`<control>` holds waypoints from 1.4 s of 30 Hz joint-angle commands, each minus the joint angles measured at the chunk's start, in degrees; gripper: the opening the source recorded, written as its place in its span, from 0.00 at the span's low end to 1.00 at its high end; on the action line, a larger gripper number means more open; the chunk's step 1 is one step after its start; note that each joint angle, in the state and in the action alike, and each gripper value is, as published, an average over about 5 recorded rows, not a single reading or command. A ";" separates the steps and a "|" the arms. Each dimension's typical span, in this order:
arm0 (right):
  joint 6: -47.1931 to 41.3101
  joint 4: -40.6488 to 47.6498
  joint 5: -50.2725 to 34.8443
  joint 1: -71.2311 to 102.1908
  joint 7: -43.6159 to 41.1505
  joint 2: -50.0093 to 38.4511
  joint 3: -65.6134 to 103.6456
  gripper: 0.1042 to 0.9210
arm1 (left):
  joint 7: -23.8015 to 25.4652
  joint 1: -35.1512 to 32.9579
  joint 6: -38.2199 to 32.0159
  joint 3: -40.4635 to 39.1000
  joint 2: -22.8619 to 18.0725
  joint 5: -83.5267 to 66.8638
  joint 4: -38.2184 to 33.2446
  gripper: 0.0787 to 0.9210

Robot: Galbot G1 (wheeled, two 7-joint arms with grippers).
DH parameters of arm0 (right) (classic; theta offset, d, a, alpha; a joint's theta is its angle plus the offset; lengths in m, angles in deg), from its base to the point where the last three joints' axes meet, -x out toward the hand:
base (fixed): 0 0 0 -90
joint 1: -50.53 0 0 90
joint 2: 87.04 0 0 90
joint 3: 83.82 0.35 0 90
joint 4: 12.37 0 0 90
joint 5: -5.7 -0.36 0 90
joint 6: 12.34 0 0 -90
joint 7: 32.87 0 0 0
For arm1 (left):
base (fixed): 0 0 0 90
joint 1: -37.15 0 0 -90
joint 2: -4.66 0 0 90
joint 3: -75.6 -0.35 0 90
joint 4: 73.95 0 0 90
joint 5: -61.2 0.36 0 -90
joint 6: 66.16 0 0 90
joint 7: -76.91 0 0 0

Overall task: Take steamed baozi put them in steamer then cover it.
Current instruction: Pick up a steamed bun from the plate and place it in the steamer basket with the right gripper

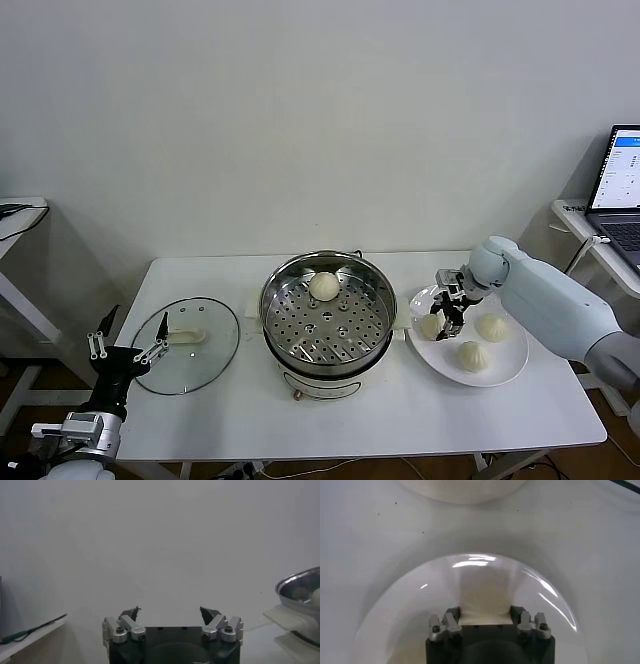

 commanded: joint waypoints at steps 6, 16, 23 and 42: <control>-4.41 -17.07 -16.66 -21.04 -1.04 -13.77 -19.81 0.70 | -0.08 -0.20 0.06 -0.16 0.12 0.32 -0.66 0.88; -13.12 -35.78 -28.55 -47.96 -0.72 -17.70 -42.19 0.70 | -0.04 -0.26 -0.12 -0.58 0.32 0.59 -1.45 0.88; -20.08 -43.28 -36.16 -53.05 2.29 -10.45 -44.94 0.70 | 0.00 -0.29 -0.20 -0.14 0.67 0.54 -1.92 0.88; -25.57 -29.93 -40.91 -41.56 7.40 19.60 -39.03 0.72 | 0.12 0.24 -0.02 1.21 0.50 0.29 -1.09 0.88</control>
